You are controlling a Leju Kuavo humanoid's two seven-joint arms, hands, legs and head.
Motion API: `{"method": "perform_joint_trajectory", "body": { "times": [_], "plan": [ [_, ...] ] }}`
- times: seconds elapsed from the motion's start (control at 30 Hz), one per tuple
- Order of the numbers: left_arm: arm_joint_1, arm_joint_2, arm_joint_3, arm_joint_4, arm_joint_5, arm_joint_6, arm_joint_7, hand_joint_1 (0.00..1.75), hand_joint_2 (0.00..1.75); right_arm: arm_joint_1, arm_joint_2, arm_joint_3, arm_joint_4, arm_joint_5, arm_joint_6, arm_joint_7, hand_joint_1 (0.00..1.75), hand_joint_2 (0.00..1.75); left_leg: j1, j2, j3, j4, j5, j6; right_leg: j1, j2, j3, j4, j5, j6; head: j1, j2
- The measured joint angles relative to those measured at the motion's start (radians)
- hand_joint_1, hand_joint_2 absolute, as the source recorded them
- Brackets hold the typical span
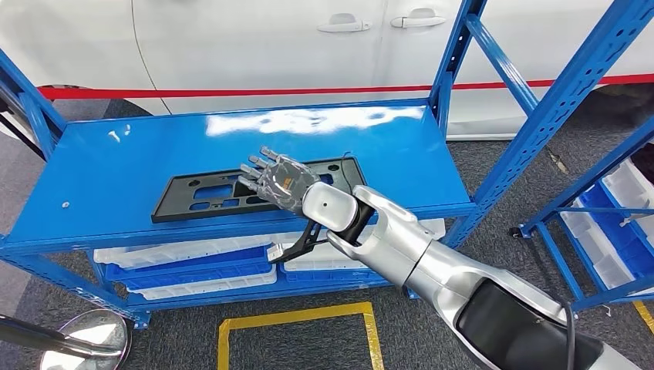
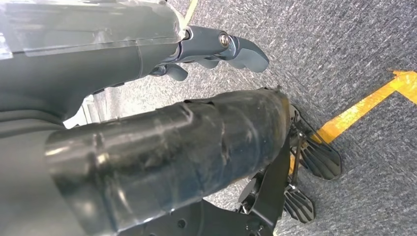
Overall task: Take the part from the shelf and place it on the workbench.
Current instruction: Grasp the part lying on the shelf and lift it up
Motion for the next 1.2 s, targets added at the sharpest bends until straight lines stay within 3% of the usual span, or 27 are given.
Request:
{"method": "perform_joint_trajectory", "body": {
  "times": [0.13, 0.27, 0.33, 1.2],
  "plan": [
    [-0.001, -0.005, 0.009, -0.005, -0.008, -0.002, 0.0, 0.0, 0.0, 0.019, -0.001, 0.01, 0.004, -0.085, -0.004, -0.01, 0.0, 1.75, 0.0, 0.0, 0.0, 0.0, 0.0, 0.0, 0.0, 0.0, 0.0, 0.0, 0.0, 0.0, 0.0, 0.0],
    [-0.002, -0.01, 0.021, -0.013, -0.011, 0.0, 0.0, 0.0, 0.0, 0.049, -0.001, -0.005, 0.014, -0.345, 0.042, -0.08, 0.0, 1.75, 0.0, 0.0, 0.0, 0.0, 0.0, 0.0, 0.0, 0.0, 0.0, 0.0, 0.0, 0.0, 0.0, 0.0],
    [-0.002, -0.012, 0.028, -0.016, -0.01, 0.002, 0.001, 0.0, 0.0, 0.054, -0.001, -0.015, 0.02, -0.407, 0.045, -0.094, 0.0, 1.75, 0.0, 0.0, 0.0, 0.0, 0.0, 0.0, 0.0, 0.0, 0.0, 0.0, 0.0, 0.0, 0.0, 0.0],
    [-0.007, -0.027, 0.058, -0.026, -0.007, 0.004, 0.001, 0.0, 0.0, 0.051, 0.029, -0.018, 0.059, -0.394, 0.029, -0.06, 0.0, 1.75, 0.0, 0.0, -0.001, 0.0, 0.0, 0.0, 0.0, 0.0, 0.0, 0.0, 0.0, 0.0, 0.0, 0.0]
  ]
}}
